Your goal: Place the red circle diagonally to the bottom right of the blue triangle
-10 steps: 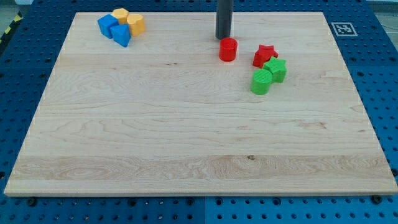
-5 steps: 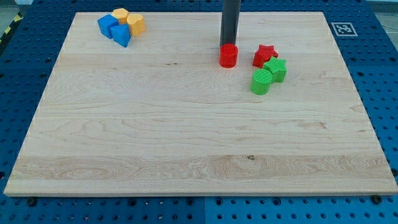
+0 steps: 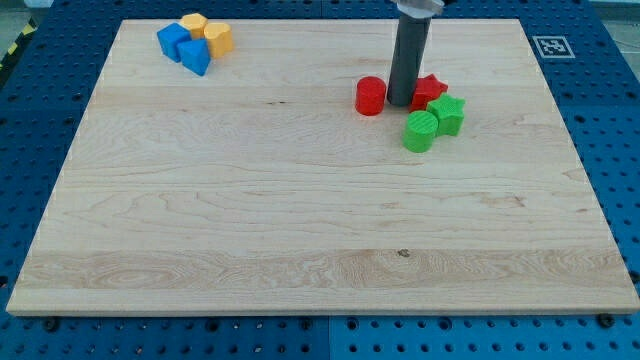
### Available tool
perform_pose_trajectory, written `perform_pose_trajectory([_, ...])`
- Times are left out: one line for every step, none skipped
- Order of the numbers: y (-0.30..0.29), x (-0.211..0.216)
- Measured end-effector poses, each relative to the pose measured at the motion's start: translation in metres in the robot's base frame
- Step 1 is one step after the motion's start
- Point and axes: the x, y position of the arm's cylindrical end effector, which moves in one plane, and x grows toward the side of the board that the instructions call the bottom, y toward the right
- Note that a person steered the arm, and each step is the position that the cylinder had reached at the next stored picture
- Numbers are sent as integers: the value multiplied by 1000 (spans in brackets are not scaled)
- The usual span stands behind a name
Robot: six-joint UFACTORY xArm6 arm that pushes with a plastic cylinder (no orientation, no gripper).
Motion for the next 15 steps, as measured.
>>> perform_pose_trajectory([-40,4])
perform_pose_trajectory([-64,4])
perform_pose_trajectory([-81,4])
perform_pose_trajectory([-99,5])
perform_pose_trajectory([-114,16])
perform_pose_trajectory([-114,17])
perform_pose_trajectory([-113,17])
perform_pose_trajectory([-86,17])
perform_pose_trajectory([-68,17])
perform_pose_trajectory([-65,9])
perform_pose_trajectory([-65,-22])
perform_pose_trajectory([-88,-25])
perform_pose_trajectory([-120,-25])
perform_pose_trajectory([-131,-23])
perform_pose_trajectory([-131,14])
